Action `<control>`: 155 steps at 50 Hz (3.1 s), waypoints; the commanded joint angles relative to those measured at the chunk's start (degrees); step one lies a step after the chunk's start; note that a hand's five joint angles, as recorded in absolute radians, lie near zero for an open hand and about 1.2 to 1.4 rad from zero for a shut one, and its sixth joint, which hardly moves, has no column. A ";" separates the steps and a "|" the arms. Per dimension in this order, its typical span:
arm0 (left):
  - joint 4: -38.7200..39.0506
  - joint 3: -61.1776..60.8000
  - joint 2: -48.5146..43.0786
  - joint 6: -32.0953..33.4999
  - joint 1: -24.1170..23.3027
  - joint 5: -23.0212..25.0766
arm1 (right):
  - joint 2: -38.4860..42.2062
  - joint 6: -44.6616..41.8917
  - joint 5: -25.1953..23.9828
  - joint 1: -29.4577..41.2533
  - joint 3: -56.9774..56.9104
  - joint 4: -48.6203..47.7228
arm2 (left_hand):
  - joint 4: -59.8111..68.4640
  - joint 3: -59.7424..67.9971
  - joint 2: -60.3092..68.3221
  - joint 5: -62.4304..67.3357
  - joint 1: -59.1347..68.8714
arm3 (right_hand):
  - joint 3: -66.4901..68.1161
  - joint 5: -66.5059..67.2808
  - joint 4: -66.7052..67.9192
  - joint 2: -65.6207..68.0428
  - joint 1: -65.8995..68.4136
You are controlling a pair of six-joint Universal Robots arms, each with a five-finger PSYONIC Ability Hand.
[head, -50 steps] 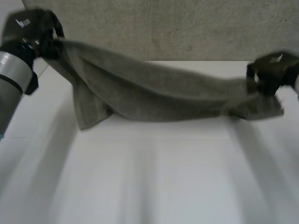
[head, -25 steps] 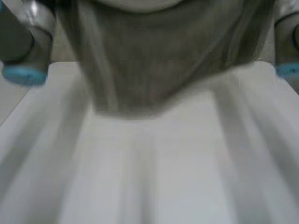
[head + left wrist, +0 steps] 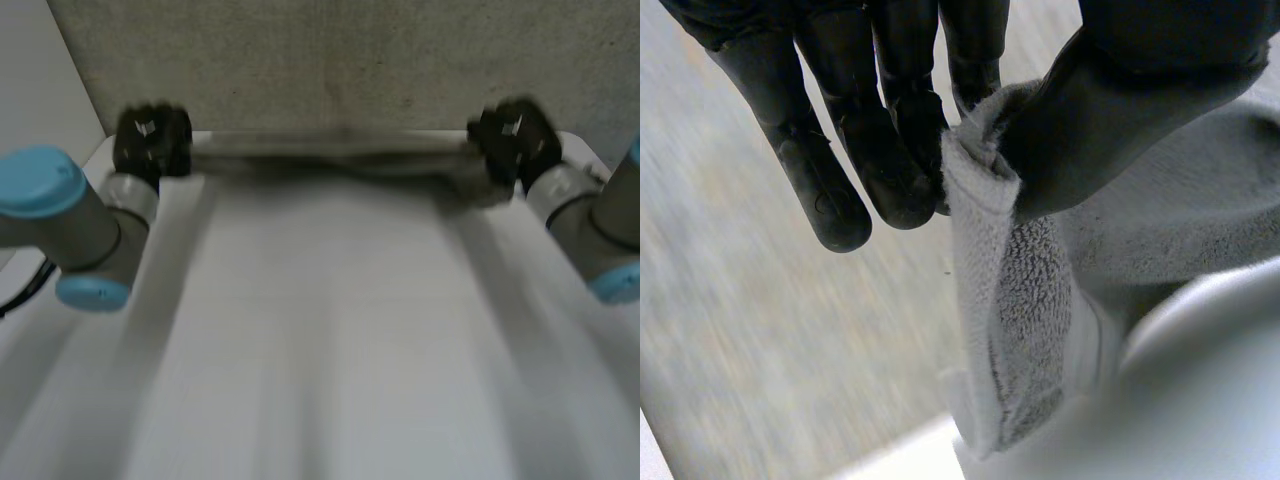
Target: Fold the towel.
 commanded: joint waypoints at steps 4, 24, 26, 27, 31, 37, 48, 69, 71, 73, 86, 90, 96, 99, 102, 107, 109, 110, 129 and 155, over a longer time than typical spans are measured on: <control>-0.57 -10.97 2.18 9.99 3.72 3.38 | 2.50 -11.94 -0.18 -2.43 10.06 9.68 | 2.19 2.91 2.53 2.90 4.52 | 3.53 1.91 3.80 3.67 3.74; -3.74 -22.24 32.17 3.87 10.41 13.22 | -26.86 8.16 -15.21 -15.10 9.37 27.02 | 2.19 2.91 2.53 2.90 4.52 | 3.53 1.91 3.80 3.67 3.74; -3.74 -22.24 30.15 3.33 10.50 13.76 | -24.66 7.64 -14.24 -14.57 8.22 27.90 | 2.19 2.91 2.53 2.90 4.52 | 3.53 1.91 3.80 3.67 3.74; -3.65 -21.89 26.84 3.24 10.15 13.67 | -22.05 6.59 -12.93 -13.88 6.66 28.77 | 2.19 2.91 2.53 2.90 4.52 | 3.53 1.91 3.80 3.67 3.74; -3.91 -18.38 17.26 3.85 7.60 13.40 | -12.92 1.24 -8.28 -10.80 1.30 30.62 | 2.19 2.91 2.53 2.90 4.52 | 3.53 1.91 3.80 3.67 3.74; -4.71 -12.48 8.62 5.70 7.07 12.79 | -4.80 -3.26 -4.75 -7.89 -3.73 30.80 | 2.19 2.91 2.53 2.90 4.52 | 3.53 1.91 3.80 3.67 3.74; -11.12 -0.53 -1.66 8.69 7.07 9.45 | 6.71 -4.32 -3.78 -5.69 -11.11 27.11 | 2.19 2.91 2.53 2.90 4.52 | 3.53 1.91 3.80 3.67 3.74; -14.19 3.34 -4.31 8.87 7.07 9.36 | 17.87 -4.40 -1.67 -2.27 -20.60 24.56 | 2.19 2.91 2.53 2.90 4.52 | 3.53 1.91 3.80 3.67 3.74; -14.37 3.34 -4.30 8.87 7.24 9.36 | 18.31 -4.40 -1.67 -2.09 -21.21 24.56 | 2.19 2.91 2.53 2.90 4.52 | 3.53 1.91 3.80 3.67 3.74; -14.55 3.25 -4.39 8.87 7.33 9.36 | 18.67 -4.40 -1.50 -1.91 -21.83 24.56 | 2.19 2.91 2.53 2.90 4.52 | 3.53 1.91 3.80 3.67 3.74; -14.29 5.53 -6.41 8.60 7.24 9.10 | 20.51 -4.40 1.14 -1.39 -24.03 23.07 | 2.19 2.91 2.53 2.90 4.52 | 3.53 1.91 3.80 3.67 3.74; -14.20 6.68 -6.85 8.60 7.07 8.22 | 20.34 -4.40 2.98 -1.21 -23.94 21.93 | -7.38 -6.66 -7.04 -6.67 -5.05 | -27.31 -28.94 -27.04 -27.18 -27.11; -14.55 9.31 -7.64 8.51 6.72 4.01 | 19.55 -4.23 6.06 -0.95 -23.07 17.02 | -38.24 -37.53 -37.91 -37.53 -35.91 | -66.47 -68.09 -66.20 -66.33 -66.26; -14.64 9.40 -7.21 8.51 6.54 1.46 | 18.67 -2.75 6.59 -0.95 -22.63 13.94 | -49.92 -49.21 -49.59 -49.21 -47.59 | -66.47 -68.09 -66.20 -66.33 -66.26; -14.90 9.23 -6.42 8.51 6.45 -1.35 | 17.44 1.28 6.68 -1.12 -22.63 11.56 | -50.10 -49.38 -49.76 -49.39 -47.77 | -66.47 -68.09 -66.20 -66.33 -66.26; -17.09 7.39 -2.13 7.99 6.54 -3.73 | 13.13 7.11 6.77 -1.83 -20.87 10.94 | -52.12 -51.40 -51.78 -51.41 -49.79 | -66.47 -68.09 -66.20 -66.33 -66.26; -17.89 5.98 -0.61 7.90 6.63 -3.73 | 9.26 8.60 6.50 -1.91 -17.26 10.85 | -52.46 -51.74 -52.12 -51.75 -50.13 | -66.47 -68.09 -66.20 -66.33 -66.26; -18.41 3.89 1.47 7.81 6.72 -3.47 | 6.22 8.86 5.46 -1.91 -13.87 11.02 | -52.79 -52.07 -52.45 -52.08 -50.46 | -66.47 -68.09 -66.20 -66.33 -66.26; -9.99 -21.44 15.47 1.40 2.68 2.51 | -5.51 6.15 0.44 -6.57 9.71 22.98 | -54.31 -53.59 -53.97 -53.60 -51.98 | -56.47 -58.09 -56.20 -56.34 -56.26; -7.87 -22.85 15.56 1.04 2.50 2.51 | 5.66 0.43 0.44 -10.44 9.81 12.17 | -57.17 -56.45 -56.83 -56.46 -54.84 | -10.20 -11.82 -9.93 -10.07 -10.00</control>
